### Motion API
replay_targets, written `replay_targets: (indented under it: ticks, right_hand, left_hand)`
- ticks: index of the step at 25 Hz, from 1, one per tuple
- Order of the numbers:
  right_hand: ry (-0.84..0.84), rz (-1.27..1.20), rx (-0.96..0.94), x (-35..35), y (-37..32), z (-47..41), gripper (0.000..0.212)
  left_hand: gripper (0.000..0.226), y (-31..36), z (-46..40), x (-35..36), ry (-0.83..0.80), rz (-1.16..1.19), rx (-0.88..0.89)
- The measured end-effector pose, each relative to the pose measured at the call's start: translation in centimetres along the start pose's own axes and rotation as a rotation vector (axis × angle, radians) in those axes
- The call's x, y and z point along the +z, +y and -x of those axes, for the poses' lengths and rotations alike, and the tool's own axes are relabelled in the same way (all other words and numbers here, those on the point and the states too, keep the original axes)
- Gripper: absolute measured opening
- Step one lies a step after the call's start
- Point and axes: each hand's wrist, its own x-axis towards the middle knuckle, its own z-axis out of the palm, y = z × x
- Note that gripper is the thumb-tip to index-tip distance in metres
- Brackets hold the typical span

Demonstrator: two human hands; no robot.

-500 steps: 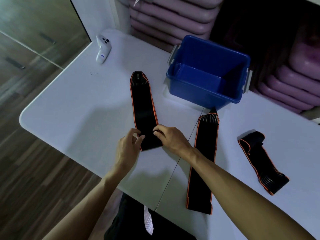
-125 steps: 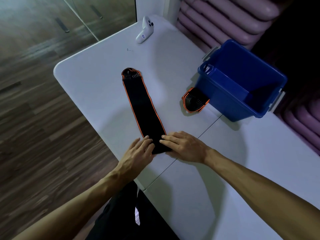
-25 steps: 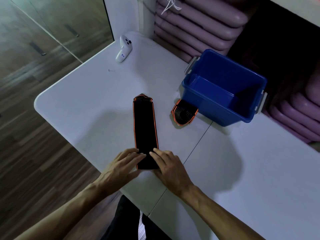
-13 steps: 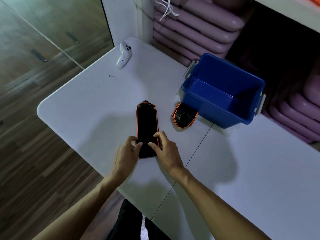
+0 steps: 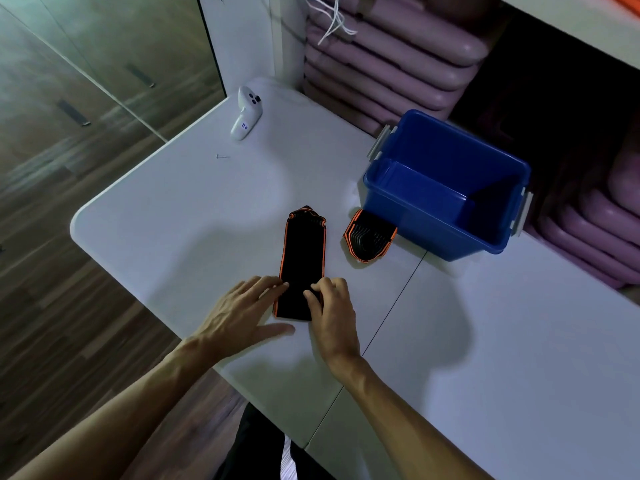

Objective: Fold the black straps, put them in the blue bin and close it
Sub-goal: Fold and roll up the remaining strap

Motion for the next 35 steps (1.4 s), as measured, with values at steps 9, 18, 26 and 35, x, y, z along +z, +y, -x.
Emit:
replay_targets:
  ticks: [9,18,26,35]
  right_hand:
    - [-0.259,0.079,-0.163,-1.5,2.2,0.8,0.058]
    - [-0.114,-0.086,0.085,-2.6,1.3,-2.9,0.033]
    - [0.038,-0.206,0.139,-1.6,0.8,-3.0,0.016]
    - [-0.057,0.115,-0.091,-1.8,2.1,0.1,0.037]
  left_hand:
    - [0.042,-0.7,-1.5,-1.4,-0.171,0.215,-0.015]
    - [0.051,-0.6,-6.3,-0.9,-0.424,0.476,-0.521]
    - [0.035,1.4,-5.5,0.0,-0.029,0.328,-0.478]
    - [0.050,-0.7,-3.3,-0.5,-0.152,0.093,0.051]
